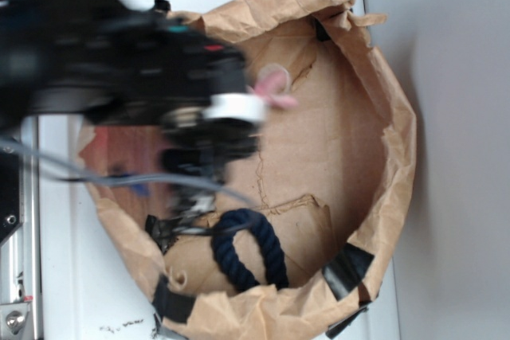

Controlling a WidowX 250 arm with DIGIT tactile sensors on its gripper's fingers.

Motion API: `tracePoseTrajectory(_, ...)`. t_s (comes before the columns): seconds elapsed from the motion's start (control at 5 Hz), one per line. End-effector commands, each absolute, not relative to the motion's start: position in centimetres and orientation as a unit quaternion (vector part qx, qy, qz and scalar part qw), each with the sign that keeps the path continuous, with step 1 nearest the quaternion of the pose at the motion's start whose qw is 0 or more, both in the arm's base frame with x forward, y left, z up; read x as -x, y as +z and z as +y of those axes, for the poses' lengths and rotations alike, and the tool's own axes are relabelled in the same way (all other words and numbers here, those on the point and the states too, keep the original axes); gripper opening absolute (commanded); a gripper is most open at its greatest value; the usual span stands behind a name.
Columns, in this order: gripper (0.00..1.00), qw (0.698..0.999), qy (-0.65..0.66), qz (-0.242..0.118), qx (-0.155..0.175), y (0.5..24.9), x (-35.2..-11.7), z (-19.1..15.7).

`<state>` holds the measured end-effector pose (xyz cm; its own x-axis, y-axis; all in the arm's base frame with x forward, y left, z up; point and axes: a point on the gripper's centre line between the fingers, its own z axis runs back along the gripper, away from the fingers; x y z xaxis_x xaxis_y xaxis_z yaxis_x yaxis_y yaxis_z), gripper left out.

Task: Grab the pink bunny.

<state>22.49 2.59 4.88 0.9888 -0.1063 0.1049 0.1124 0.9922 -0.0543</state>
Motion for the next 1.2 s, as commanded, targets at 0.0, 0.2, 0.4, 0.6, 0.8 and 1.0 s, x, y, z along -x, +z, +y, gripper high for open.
tracePoseTrajectory(0.0,1.00,0.999,-0.040,-0.036,0.007,4.4,-20.3,2.3)
tracePoseTrajectory(0.2,0.21,0.999,-0.035,-0.037,0.002,4.9,-19.1,1.3)
tracePoseTrajectory(0.4,1.00,0.998,-0.049,-0.050,0.004,6.2,-18.0,0.4)
tracePoseTrajectory(0.6,1.00,0.998,-0.049,-0.050,0.004,6.2,-18.0,0.4)
tracePoseTrajectory(0.8,1.00,0.998,-0.049,-0.050,0.004,6.2,-18.0,0.4)
tracePoseTrajectory(1.0,1.00,0.998,-0.049,-0.050,0.004,6.2,-18.0,0.4)
